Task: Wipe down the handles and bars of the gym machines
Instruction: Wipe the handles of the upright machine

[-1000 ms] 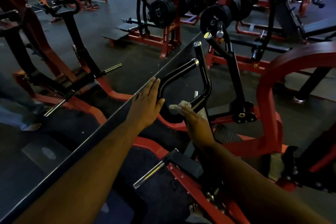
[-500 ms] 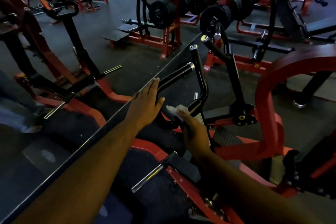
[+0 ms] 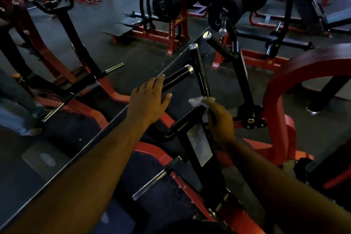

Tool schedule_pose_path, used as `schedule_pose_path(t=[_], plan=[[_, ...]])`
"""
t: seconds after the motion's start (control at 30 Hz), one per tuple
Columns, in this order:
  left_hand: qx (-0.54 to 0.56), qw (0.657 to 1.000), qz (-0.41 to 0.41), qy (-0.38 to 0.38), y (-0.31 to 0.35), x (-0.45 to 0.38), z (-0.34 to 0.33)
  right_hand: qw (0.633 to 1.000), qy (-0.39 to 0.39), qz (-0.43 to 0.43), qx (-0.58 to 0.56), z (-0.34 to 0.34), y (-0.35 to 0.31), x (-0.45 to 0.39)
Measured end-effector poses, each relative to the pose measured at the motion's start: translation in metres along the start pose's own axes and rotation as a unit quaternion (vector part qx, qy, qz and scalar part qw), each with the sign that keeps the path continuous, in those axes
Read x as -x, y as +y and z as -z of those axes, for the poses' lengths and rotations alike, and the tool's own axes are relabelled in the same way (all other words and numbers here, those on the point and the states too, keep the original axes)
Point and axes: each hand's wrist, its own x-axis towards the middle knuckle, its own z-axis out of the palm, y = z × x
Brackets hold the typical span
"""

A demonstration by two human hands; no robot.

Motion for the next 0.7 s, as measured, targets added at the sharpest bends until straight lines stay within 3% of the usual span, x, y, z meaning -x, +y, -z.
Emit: schedule_pose_path(t=[0.07,0.17,0.33,0.43,0.57,0.7], plan=[[-0.004,1.000,0.017,-0.007,0.006,-0.002,-0.001,0.996,-0.010,0.018,0.081,0.002,0.025,-0.027],[-0.008,1.000,0.024,0.011,0.010,-0.002,-0.001,0.990,-0.051,0.067,0.117,-0.013,0.043,-0.024],[-0.042,0.997,0.052,0.025,0.015,0.001,-0.001,0.999,-0.031,0.019,-0.031,-0.018,0.021,0.015],[-0.064,0.996,0.058,0.032,0.015,0.003,-0.004,0.991,0.014,0.004,-0.130,-0.001,0.010,-0.003],[-0.079,0.994,0.064,0.030,0.015,0.001,-0.008,0.993,0.090,-0.071,-0.005,0.015,0.024,-0.106],[-0.081,0.993,0.072,0.039,0.015,0.003,-0.010,0.996,-0.020,0.009,0.090,0.000,0.035,-0.168]])
